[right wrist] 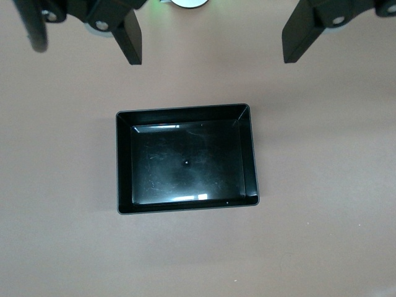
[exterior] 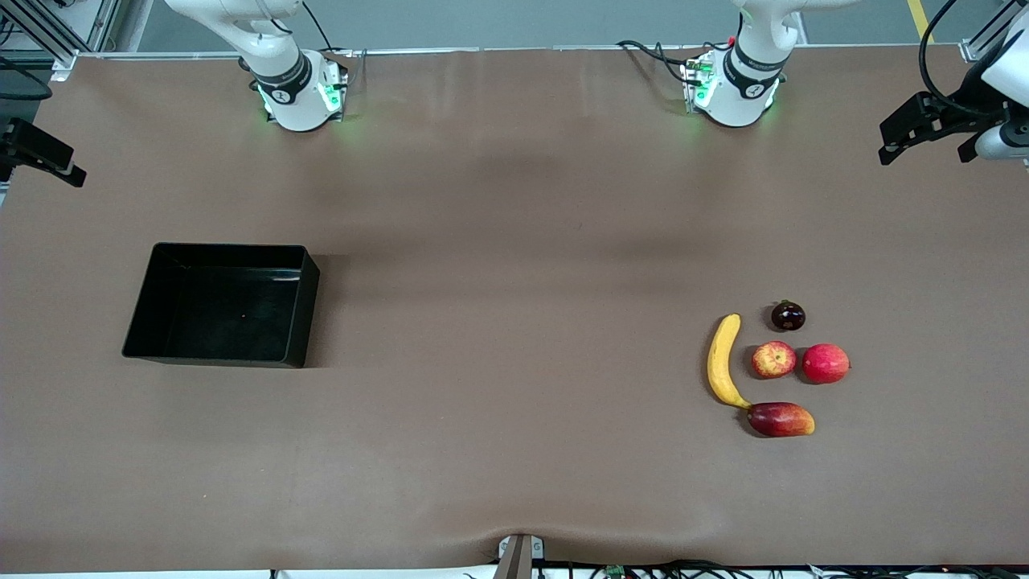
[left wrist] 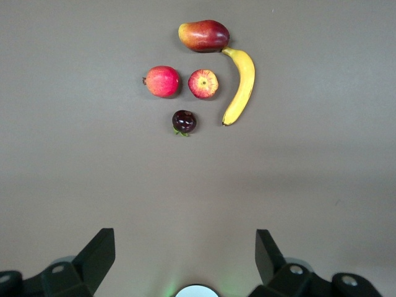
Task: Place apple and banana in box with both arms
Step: 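Reach the left gripper to the apple while the right gripper reaches the box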
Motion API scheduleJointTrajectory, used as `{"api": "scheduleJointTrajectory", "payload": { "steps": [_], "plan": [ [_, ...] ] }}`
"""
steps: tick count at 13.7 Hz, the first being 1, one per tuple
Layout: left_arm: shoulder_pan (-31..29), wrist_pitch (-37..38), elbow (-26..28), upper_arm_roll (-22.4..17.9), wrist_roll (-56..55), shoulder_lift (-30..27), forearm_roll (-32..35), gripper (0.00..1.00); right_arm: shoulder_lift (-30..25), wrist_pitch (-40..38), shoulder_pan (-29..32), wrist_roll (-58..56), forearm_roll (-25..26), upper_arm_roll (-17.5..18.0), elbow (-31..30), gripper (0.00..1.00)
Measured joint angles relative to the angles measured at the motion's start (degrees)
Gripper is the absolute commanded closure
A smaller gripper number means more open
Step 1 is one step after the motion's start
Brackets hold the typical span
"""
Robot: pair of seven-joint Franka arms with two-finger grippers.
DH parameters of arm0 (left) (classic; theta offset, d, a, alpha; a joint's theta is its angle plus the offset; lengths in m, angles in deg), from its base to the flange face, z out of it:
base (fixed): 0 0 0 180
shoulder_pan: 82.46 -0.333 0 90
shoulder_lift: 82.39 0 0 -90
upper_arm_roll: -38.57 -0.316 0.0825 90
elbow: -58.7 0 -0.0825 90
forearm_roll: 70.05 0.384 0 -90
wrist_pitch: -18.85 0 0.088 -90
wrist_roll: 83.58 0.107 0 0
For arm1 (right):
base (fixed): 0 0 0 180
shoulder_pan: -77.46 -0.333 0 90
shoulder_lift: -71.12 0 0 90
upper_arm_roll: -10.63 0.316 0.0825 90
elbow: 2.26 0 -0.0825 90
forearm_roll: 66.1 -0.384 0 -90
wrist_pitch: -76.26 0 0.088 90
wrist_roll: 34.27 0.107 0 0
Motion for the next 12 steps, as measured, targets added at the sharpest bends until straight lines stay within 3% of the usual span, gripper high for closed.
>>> {"api": "scheduleJointTrajectory", "payload": {
  "steps": [7, 12],
  "plan": [
    [0.2, 0.4, -0.2, 0.1, 0.2, 0.7, 4.1, 0.00, 0.2, 0.0, 0.3, 0.0, 0.0, -0.1, 0.0, 0.00],
    [0.0, -0.8, -0.1, 0.1, 0.3, 6.6, 4.2, 0.00, 1.2, 0.0, 1.7, 0.0, 0.1, -0.1, 0.0, 0.00]
  ]
}}
